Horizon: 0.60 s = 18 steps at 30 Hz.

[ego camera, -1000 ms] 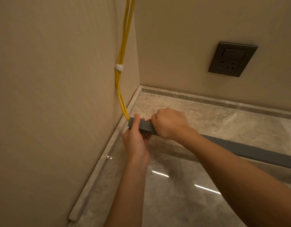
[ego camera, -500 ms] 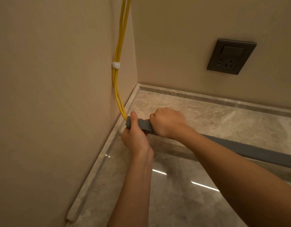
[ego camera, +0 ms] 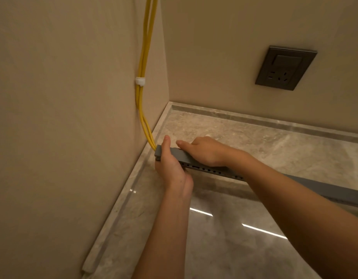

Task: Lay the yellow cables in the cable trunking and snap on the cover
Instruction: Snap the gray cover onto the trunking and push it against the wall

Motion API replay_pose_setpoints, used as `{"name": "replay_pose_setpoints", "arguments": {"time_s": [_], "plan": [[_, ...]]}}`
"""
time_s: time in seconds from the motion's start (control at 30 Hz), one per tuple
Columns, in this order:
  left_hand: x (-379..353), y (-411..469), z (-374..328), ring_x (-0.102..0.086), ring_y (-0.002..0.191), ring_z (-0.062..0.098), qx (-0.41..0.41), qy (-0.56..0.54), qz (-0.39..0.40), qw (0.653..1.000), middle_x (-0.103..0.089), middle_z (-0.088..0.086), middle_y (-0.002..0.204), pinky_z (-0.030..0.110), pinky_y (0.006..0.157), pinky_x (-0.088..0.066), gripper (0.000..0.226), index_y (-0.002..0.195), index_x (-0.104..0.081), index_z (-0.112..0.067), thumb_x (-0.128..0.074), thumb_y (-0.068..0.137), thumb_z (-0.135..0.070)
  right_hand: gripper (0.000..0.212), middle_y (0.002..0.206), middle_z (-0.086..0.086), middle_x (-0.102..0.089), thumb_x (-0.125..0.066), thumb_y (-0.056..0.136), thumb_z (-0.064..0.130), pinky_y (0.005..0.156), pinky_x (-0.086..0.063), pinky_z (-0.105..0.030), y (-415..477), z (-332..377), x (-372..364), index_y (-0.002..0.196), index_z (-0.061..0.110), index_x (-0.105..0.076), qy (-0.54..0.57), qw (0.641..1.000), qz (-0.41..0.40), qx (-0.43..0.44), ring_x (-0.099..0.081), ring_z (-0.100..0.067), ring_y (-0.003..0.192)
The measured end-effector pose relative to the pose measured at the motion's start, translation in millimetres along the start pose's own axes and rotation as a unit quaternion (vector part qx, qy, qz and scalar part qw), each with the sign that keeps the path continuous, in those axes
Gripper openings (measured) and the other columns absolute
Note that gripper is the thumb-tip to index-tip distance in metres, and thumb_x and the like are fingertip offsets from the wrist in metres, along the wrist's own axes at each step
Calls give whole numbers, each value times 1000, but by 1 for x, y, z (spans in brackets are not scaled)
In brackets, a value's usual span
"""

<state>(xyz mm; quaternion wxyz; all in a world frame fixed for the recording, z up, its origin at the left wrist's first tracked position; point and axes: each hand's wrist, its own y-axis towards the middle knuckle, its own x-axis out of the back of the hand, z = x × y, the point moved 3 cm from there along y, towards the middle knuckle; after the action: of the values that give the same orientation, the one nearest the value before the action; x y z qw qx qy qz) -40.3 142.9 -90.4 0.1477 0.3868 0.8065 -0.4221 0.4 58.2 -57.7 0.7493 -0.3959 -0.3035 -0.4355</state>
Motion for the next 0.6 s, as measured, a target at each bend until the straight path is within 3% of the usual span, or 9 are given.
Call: {"name": "replay_pose_setpoints", "arguments": {"time_s": [0.1,0.2,0.4,0.47,0.6], "plan": [[-4,1,1,-68,74,18,-2,-8,2,1000,-67,7,88,25,52,-53,23,90,-65,-13,-70,78,-32,71,84,-6,-66,-23,89,65,64,-40,-25,-7,-6,5,87,11,-69,30,998,41,25,-60,-16,73],[-4,3,0,-68,85,24,-11,12,5,1000,-66,9,95,34,65,-57,27,91,-63,-13,-69,79,-36,77,69,-3,-71,-23,86,70,69,-46,-25,-14,-11,4,77,10,-69,52,992,109,25,-66,-13,62],[-3,3,-4,-67,91,26,-14,38,9,999,-67,14,106,43,82,-56,39,100,-65,-11,-69,76,-42,75,56,-1,-67,-34,82,71,62,-44,-24,-14,-14,9,71,7,-70,119,987,99,30,-63,-10,50],[-4,2,-6,-68,88,26,-12,44,5,999,-68,12,102,42,79,-57,36,98,-66,-12,-70,75,-39,75,56,-1,-67,-37,80,72,62,-44,-23,-15,-14,11,71,6,-71,133,986,101,23,-63,-10,50],[-7,3,-6,-67,68,20,-27,29,-21,999,-65,5,79,26,50,-52,18,85,-65,-12,-66,73,-26,72,60,-2,-68,-43,77,74,64,-47,-26,-16,-13,14,75,9,-72,179,975,129,1,-64,-12,54]]}}
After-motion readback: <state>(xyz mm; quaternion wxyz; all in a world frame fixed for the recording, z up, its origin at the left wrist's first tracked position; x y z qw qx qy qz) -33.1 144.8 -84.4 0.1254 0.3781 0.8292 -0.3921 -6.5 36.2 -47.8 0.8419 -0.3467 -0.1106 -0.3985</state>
